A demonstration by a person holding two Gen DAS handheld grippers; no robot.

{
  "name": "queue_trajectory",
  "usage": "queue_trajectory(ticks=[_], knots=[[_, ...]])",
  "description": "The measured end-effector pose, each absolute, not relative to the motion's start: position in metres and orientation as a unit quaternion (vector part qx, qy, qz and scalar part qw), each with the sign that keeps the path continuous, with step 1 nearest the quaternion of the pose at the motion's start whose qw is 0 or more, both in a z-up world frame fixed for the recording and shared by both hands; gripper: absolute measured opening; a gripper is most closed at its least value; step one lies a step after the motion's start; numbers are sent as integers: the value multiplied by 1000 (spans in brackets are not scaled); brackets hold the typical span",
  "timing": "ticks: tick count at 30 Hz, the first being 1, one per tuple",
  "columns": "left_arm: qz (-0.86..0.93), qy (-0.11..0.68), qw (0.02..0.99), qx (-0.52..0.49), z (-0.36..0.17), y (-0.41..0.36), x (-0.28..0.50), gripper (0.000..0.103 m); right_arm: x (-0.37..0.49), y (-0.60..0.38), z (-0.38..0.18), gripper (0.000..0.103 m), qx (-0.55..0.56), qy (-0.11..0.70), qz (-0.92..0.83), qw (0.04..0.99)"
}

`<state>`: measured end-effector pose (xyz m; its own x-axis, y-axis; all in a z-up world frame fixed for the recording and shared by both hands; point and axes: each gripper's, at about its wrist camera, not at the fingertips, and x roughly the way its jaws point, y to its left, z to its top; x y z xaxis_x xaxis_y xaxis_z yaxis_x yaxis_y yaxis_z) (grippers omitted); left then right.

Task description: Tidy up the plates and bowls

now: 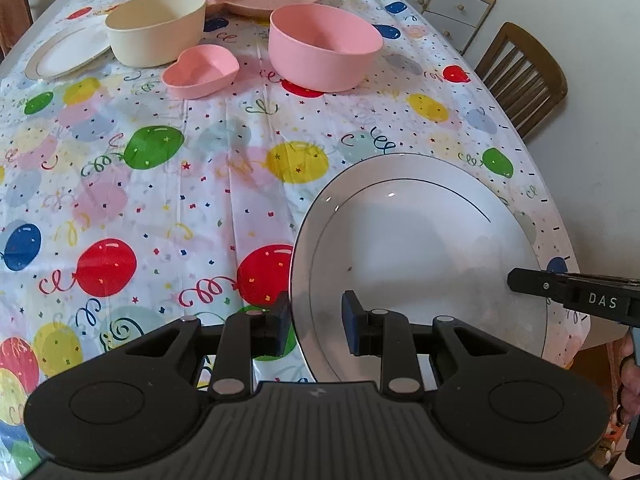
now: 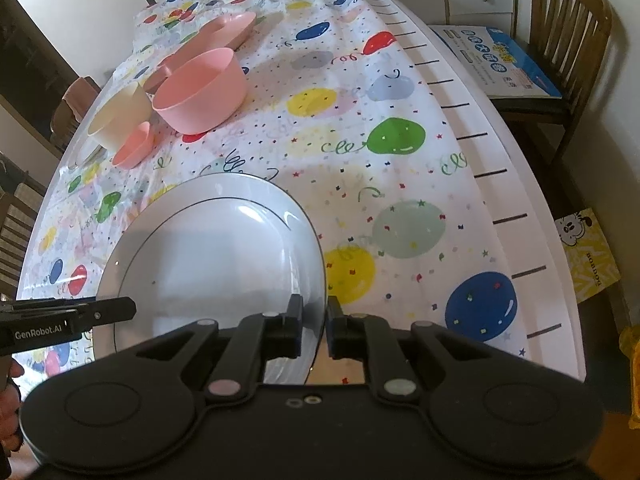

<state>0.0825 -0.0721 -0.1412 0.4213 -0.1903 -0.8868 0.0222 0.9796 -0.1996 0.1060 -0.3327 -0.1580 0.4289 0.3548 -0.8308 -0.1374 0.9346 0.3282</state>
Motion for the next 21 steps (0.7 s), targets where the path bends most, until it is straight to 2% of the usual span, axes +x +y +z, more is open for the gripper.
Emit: queue_trajectory(ticks=[15,16,17,18,19,21], knots=[[-48,505,860,-62,-116,-69,72,29,94,-325,-128,32,61,467,144,870],[-47,501,862,-61,-113,-69,70,31,92,-323,-125,33,57,462,148,872],[-47,497,864,-62,-111,-68,68,42,91,-321,-122,35,53,458,152,874],[-46,490,868,-65,-107,-67,66,61,90,-319,-120,37,51,454,155,876],[-41,481,873,-66,-103,-65,63,68,88,-317,-117,38,48,449,159,878],[-37,466,882,-66,-95,-64,59,72,85,-312,-110,41,40,439,170,882]])
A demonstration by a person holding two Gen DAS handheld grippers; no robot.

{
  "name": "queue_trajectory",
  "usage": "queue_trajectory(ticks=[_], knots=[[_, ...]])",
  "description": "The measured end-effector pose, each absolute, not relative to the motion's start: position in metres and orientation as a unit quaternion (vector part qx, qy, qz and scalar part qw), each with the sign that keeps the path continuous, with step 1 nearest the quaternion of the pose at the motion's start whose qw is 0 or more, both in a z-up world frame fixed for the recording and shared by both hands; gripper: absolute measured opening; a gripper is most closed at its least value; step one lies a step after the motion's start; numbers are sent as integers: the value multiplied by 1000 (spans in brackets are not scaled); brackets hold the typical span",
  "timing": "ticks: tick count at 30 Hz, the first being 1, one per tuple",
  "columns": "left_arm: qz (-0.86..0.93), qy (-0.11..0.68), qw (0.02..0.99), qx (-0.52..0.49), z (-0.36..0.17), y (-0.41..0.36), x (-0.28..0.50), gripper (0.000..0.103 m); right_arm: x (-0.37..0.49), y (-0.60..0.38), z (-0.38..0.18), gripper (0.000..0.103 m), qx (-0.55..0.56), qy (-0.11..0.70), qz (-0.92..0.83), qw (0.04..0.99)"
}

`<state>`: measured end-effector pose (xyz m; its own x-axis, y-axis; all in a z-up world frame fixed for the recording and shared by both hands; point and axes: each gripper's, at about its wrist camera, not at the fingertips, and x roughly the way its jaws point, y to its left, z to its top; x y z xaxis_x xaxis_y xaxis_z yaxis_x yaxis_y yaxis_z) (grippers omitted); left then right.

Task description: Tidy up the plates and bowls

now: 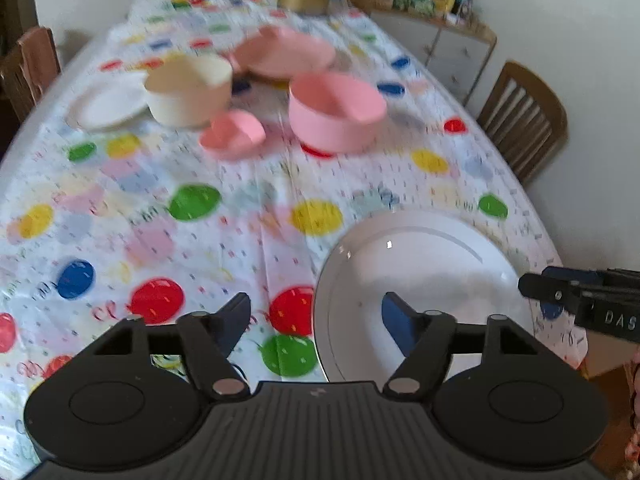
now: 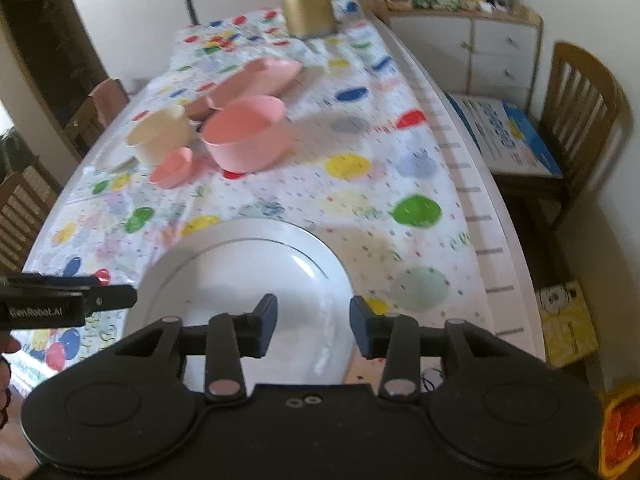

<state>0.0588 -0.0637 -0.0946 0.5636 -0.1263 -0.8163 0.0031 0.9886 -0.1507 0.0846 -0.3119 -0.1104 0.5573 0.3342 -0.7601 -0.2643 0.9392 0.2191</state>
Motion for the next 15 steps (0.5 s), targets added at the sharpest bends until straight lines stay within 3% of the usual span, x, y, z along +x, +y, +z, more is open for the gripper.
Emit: queue_trajectory(ticks=[15], knots=[[1,404,911,-85,-49,-41,34,76,71,-275,-65,81,13,379,229,897]])
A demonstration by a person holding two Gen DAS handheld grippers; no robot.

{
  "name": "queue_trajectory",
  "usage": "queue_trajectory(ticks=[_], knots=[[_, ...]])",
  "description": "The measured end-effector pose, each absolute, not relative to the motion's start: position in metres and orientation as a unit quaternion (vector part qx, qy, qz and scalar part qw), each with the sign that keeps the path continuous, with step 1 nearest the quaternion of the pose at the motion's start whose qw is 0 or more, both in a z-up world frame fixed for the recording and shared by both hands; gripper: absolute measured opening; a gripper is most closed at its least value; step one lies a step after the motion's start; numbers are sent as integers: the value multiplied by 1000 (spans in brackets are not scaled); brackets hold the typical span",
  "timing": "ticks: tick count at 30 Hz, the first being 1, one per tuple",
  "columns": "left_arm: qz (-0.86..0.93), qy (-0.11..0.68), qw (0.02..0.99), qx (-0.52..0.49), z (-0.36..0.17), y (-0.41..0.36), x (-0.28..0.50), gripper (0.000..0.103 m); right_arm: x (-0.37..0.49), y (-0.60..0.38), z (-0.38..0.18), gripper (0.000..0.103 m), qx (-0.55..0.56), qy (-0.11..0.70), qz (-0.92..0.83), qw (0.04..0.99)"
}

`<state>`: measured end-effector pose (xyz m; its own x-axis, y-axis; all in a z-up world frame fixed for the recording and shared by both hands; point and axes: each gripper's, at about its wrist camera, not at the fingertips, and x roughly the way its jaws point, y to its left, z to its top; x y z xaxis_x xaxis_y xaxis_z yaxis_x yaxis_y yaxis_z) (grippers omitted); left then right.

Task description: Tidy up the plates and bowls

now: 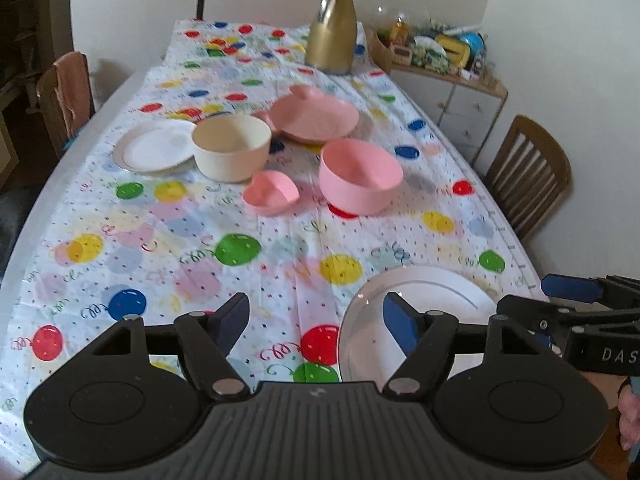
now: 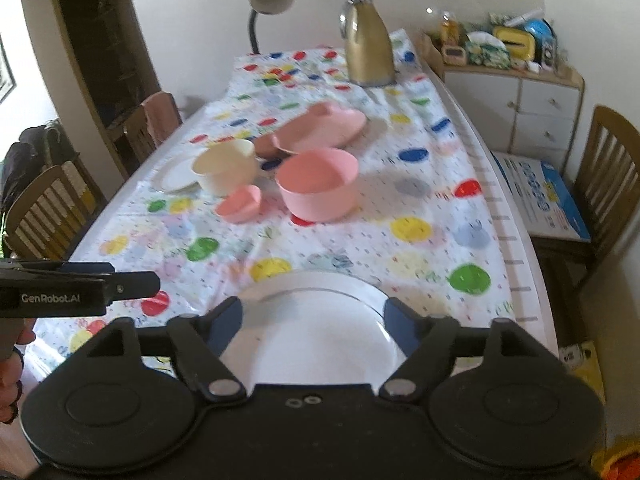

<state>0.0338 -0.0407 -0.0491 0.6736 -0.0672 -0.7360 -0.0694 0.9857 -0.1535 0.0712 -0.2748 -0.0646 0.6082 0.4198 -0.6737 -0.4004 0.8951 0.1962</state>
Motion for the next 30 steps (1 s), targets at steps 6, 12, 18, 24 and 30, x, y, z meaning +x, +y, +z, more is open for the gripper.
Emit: queue_trajectory(ticks=[6,12,18,24,30], knots=[[20,383,920,-87,-37,-28,29,81,69,-260,-50,94,9,355,247,902],[47,375,922,-90,-31,-6,32,81,75,-239,-34,103,8,329,270,905],[53,364,925,-99,-25,23,42,81,91,-206,-25,103,-1,329,286,900],[67,358,926,-98,-20,58,60,81,116,-169,-13,103,-15,325,289,900],[66,356,927,-96,-19,95,88,81,149,-132,-7,103,-22,331,285,899]])
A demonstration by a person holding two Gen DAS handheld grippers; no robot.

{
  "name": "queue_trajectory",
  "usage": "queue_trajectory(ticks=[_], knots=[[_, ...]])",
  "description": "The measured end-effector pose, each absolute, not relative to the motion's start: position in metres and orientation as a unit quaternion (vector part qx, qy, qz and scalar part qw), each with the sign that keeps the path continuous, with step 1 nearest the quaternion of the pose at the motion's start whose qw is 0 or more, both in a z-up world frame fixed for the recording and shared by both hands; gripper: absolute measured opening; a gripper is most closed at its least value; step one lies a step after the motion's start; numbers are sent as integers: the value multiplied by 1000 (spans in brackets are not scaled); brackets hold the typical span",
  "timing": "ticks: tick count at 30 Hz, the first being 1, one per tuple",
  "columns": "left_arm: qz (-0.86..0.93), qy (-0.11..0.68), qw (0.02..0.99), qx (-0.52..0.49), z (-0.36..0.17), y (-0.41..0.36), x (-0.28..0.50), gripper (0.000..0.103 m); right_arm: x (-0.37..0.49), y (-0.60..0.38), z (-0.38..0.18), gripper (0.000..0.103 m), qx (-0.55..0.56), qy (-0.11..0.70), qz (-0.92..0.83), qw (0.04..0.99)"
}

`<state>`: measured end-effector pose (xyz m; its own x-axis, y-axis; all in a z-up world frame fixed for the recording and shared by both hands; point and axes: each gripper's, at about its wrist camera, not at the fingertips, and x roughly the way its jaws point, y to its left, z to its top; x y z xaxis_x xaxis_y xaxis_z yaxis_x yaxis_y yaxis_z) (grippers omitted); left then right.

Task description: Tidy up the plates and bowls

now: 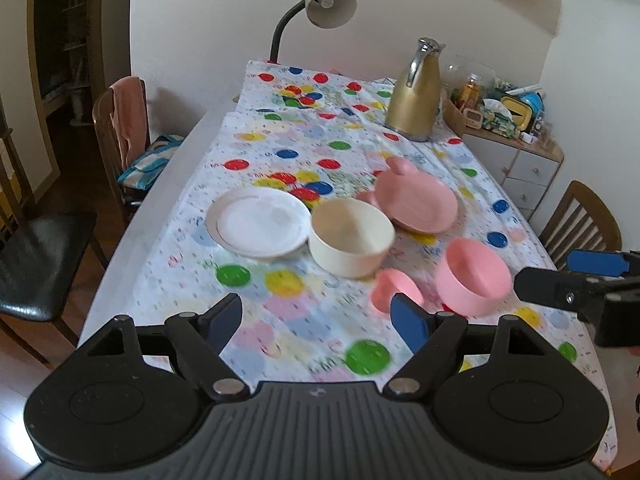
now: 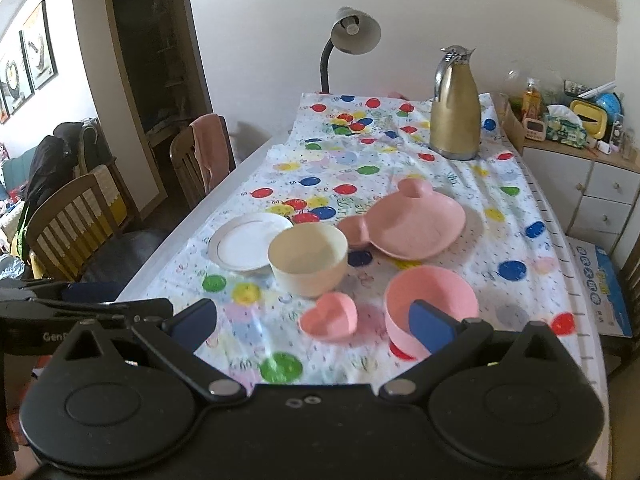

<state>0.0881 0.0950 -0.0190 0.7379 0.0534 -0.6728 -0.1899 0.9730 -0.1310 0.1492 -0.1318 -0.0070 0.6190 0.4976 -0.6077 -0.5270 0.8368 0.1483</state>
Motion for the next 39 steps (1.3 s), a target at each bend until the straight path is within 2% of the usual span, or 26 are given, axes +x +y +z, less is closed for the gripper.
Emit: queue_trajectory(ticks=[14,20,37,39], knots=[[83,372,919,-101,-44,185,161,81,241,-31,-10,102,-72,345,290,890],[96,390,909,-109,-67,217,196,81,288,9,-25,98,-94,372,297,874],[78,437,874,-197,-131,277,269,81,408,91,-96,73,-109,505,297,803],[76,439,870,-212,-136,281,275,81,415,96,-104,67,-110,516,294,797]])
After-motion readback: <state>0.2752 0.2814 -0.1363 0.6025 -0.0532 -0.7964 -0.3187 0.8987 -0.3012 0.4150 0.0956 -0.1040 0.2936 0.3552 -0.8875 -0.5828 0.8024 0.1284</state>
